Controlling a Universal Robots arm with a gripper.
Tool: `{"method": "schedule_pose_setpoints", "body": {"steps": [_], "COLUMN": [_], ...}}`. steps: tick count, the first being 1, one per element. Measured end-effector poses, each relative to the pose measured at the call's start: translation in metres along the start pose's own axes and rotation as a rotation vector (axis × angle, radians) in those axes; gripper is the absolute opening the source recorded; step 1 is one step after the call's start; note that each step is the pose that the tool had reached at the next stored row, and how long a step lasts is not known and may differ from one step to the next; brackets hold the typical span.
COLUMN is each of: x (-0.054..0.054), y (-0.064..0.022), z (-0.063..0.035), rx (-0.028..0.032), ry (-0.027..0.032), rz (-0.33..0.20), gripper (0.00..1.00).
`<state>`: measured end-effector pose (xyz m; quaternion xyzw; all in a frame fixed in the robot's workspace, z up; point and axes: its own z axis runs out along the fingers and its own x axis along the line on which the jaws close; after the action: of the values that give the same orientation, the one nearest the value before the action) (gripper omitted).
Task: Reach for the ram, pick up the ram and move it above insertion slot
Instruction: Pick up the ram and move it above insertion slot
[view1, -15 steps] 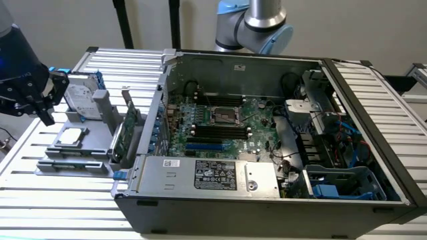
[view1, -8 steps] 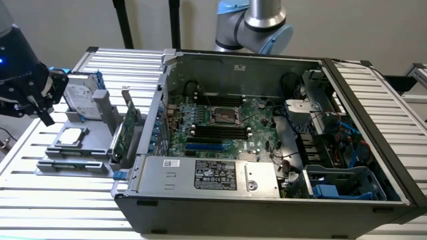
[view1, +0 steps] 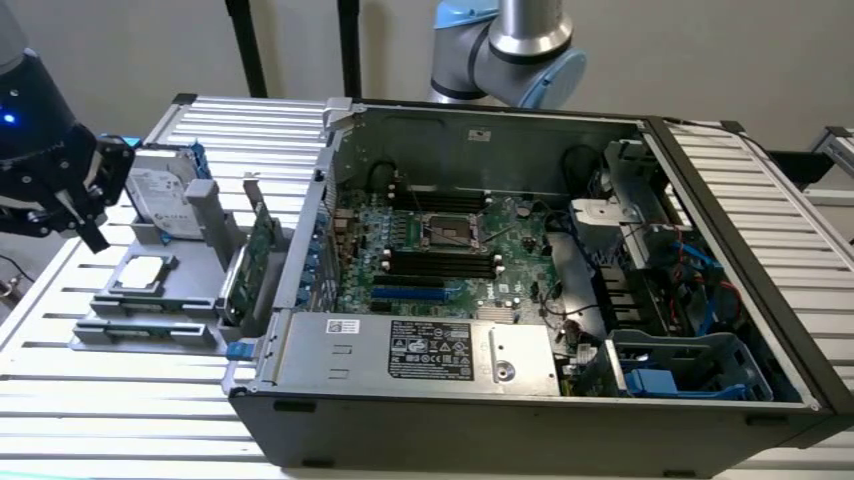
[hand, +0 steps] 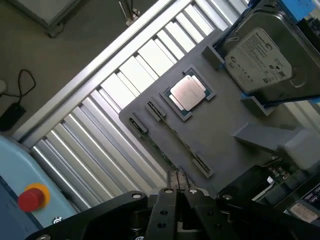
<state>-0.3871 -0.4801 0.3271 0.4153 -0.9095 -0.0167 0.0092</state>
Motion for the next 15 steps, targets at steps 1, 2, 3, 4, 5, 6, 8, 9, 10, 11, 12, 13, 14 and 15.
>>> {"method": "schedule_pose_setpoints", "body": {"steps": [1,2,3,4,5,6,8,9,10,11,12,13,14,15], "x": [0.0,0.0,0.0,0.0,0.0,0.0,0.0,0.0,0.0,0.0,-0.0001,0.0,0.0,0.0], "y": [0.0,0.0,0.0,0.0,0.0,0.0,0.0,-0.0001,-0.0001,-0.0001,-0.0001,-0.0001,-0.0001,-0.0001], "z": [0.0,0.0001,0.0001,0.0002,0.0003,0.0004,0.0007,0.0007,0.0009,0.0011,0.0012,0.0014,0.0016,0.002], "rx": [0.0,0.0001,0.0002,0.0002,0.0003,0.0003,0.0004,0.0004,0.0005,0.0006,0.0006,0.0007,0.0008,0.0011], "ry": [0.0007,0.0013,0.0021,0.0027,0.0034,0.0041,0.0055,0.0063,0.0069,0.0076,0.0084,0.0092,0.0098,0.0102], "rz": [-0.018,-0.036,-0.054,-0.072,-0.091,-0.108,-0.145,-0.163,-0.181,-0.2,-0.218,-0.235,-0.254,-0.272], "gripper": [0.11,0.11,0.11,0.11,0.11,0.11,0.11,0.11,0.11,0.11,0.11,0.11,0.11,0.11]}}
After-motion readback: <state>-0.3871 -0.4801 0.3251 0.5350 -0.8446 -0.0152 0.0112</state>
